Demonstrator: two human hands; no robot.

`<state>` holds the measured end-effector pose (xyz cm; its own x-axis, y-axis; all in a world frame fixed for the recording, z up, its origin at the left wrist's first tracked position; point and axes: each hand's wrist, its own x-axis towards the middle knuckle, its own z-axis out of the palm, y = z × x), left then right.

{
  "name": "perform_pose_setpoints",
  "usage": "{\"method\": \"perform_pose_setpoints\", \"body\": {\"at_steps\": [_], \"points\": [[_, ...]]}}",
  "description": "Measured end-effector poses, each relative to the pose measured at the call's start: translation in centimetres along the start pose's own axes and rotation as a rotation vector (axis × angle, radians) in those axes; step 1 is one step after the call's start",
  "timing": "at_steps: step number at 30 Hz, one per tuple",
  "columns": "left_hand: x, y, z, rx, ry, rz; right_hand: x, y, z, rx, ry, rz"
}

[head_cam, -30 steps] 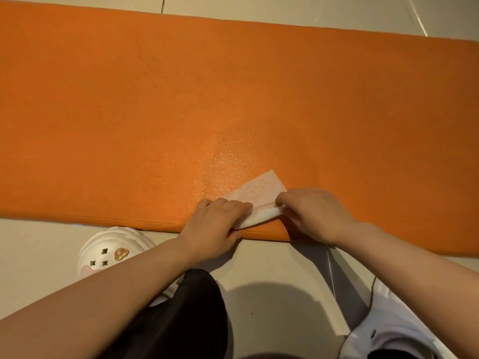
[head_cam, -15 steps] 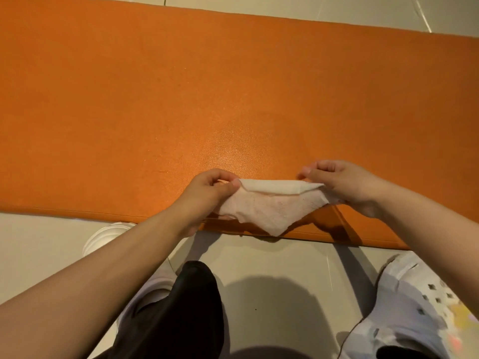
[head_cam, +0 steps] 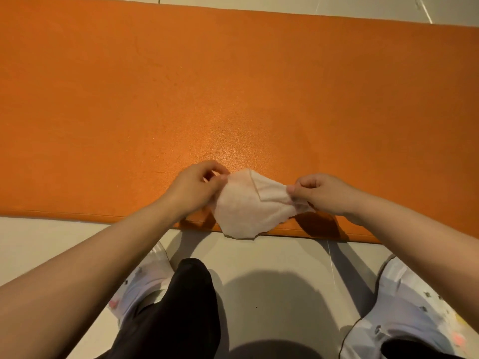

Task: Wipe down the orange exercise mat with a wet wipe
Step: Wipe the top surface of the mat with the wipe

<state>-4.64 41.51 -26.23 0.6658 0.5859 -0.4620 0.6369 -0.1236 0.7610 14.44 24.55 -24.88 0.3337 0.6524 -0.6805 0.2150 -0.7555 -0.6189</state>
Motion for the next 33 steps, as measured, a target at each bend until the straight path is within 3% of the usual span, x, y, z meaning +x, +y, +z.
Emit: {"method": "perform_pose_setpoints", "body": {"at_steps": [3,6,8,10,13,19,21,25,30,33], "points": [[1.6,-0.1,-0.8,0.26,0.15,0.128,1.5,0.5,0.0,-0.178,0.192,0.06],[1.3,-1.2,0.0,0.528,0.172,0.377,2.0,0.4,0.2,-0.592,0.344,-0.074],[0.6,-2.4,1.0,0.713,0.046,0.589,1.6,-0.5,0.8,-0.659,0.282,-0.234],[0.2,-4.0,1.8,0.922,-0.109,0.682,1.6,-1.2,1.7,-0.715,0.096,-0.284],[-0.2,-6.0,1.5,1.097,-0.255,0.628,2.6,-1.3,2.4,-0.754,-0.025,-0.2],[0.1,-7.1,0.9,1.127,-0.334,0.649,3.9,-1.7,-1.0,-0.8,0.199,0.019],[0.2,-7.3,0.9,1.108,-0.309,0.686,3.7,-1.8,-1.0,-0.779,0.267,0.039],[0.2,-8.1,-0.4,1.084,-0.172,0.683,4.0,-1.9,3.1,-0.797,0.162,-0.169],[0.1,-9.3,-2.3,1.026,-0.025,0.382,5.9,-2.7,11.2,-0.663,0.203,-0.052],[-0.3,-10.5,-2.9,0.95,0.028,0.235,6.6,-2.3,13.2,-0.609,0.281,-0.076]]}}
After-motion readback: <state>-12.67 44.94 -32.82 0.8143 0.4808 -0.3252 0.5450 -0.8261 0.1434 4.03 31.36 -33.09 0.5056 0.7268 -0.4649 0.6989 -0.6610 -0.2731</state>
